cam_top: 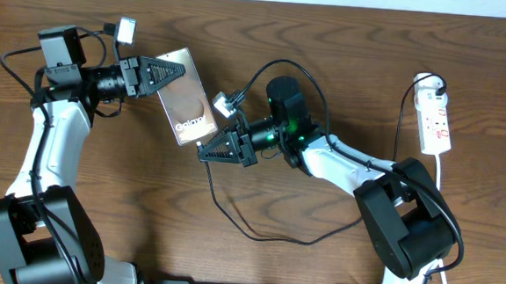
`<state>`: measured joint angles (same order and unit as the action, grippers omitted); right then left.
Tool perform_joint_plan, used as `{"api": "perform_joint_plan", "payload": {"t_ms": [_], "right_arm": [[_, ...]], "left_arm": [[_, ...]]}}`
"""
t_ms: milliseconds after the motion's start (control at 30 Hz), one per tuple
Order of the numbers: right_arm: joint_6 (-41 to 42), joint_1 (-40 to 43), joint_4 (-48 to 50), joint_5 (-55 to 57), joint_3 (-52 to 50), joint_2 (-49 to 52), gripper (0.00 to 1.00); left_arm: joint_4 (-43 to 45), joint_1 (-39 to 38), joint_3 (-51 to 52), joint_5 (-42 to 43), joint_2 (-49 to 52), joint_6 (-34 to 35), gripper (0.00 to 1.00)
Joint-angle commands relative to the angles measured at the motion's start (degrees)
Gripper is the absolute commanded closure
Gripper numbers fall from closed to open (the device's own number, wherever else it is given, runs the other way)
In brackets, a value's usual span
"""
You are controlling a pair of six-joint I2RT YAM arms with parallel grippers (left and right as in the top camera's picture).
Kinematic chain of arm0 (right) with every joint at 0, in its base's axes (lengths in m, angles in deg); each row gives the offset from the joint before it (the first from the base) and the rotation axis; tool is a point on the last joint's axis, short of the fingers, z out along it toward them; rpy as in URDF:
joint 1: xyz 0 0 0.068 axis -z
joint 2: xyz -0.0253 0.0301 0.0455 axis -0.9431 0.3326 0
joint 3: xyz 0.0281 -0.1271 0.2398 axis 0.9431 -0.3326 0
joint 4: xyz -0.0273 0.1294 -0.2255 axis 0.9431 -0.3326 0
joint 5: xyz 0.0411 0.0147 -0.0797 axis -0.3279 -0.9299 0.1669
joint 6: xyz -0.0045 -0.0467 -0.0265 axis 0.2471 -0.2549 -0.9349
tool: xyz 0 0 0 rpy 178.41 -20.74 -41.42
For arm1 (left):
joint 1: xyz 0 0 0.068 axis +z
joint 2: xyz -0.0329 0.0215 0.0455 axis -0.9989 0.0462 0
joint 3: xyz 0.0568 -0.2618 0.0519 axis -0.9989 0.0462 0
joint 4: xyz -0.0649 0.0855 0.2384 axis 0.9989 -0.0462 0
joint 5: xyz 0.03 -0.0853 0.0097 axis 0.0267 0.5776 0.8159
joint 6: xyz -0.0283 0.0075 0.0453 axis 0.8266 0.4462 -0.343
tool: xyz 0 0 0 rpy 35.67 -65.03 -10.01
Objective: Plug charger to phone and switch on socket
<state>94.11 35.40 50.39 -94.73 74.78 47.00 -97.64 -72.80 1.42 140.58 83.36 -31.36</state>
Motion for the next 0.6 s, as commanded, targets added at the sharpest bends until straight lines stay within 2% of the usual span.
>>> {"api": "perform_joint_plan", "payload": {"t_ms": [0,567], "right_arm": [[-1.29,-0.33,0.24,-0.24,0.09,0.37,0.99],[0.70,-0.04,0.98,1.20,0.09,0.37,0.99]], "left_arm": [[-0.07,-0.11,-0.66,3.08,-1.31,-0.44,0.93],[-0.07,-0.11,-0.66,3.08,-1.31,0.24,0.93]]}}
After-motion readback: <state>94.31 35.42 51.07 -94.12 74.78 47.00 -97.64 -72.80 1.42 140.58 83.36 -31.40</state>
